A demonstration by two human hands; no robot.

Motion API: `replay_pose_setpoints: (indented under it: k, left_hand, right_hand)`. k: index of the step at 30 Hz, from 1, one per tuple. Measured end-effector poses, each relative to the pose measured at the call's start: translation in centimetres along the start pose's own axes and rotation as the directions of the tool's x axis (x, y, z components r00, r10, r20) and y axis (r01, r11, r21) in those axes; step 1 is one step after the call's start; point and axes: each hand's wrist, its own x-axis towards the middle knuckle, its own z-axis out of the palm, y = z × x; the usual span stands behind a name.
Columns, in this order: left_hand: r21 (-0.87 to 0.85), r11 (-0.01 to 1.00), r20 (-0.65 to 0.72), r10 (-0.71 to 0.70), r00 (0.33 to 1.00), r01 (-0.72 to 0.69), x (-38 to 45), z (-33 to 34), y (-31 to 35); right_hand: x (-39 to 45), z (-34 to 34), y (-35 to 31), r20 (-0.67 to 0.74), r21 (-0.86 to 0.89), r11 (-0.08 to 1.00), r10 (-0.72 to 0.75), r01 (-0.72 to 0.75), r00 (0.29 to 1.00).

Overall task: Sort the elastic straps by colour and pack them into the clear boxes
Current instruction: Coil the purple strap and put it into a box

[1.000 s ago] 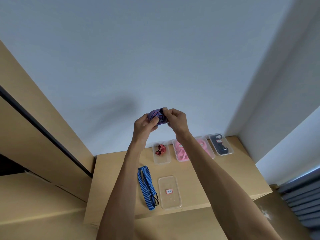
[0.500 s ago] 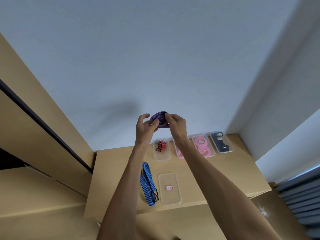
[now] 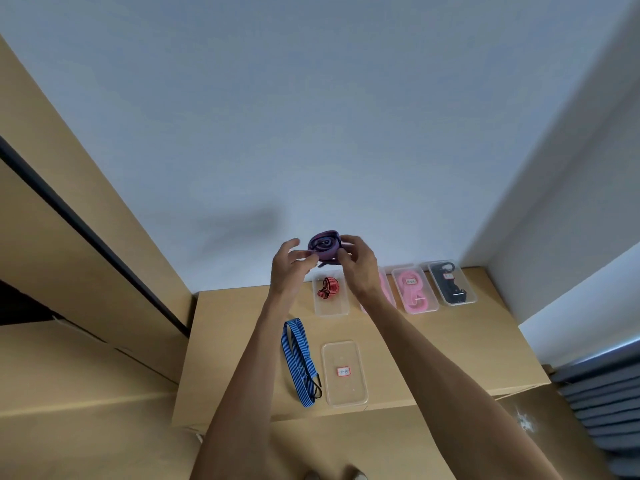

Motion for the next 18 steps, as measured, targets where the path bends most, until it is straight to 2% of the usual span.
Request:
replay_pose_setpoints:
  k: [3,7,10,14,18]
  left_hand:
    - [0.159,0.986,0.021,0.054,0.998,-0.057,0.5,-0.2,-1.4]
    - [0.264,0.965,-0.103,0.015,0.995,0.013,1.6,0.1,-3.5]
    - [0.281,0.957,-0.089,-0.049,0.995,0.073,2.1,0.9,-5.6]
    - [0.46,0.885,-0.016,-0.072,0.997,0.071,3.6,2.6,-9.3]
    - [0.518,0.83,-0.112,-0.173,0.979,0.206,5.0,4.1,-12.8]
  right_hand:
    - [-0.1,0.8,1.2,-0.038,0.005,0.997,0.073,-0.073,0.997]
    - [0.3,1.1,3.8,0.011,-0.144,0.972,0.188,-0.184,0.982]
    - [1.1,1.1,6.0,0.084,-0.158,0.977,0.16,-0.146,0.983]
    - [4.1,1.2,9.9,0.097,-0.332,0.926,0.225,-0.182,0.969]
    - [6.9,1.6,14.4,0.196,-0.401,0.893,0.3,-0.203,0.934]
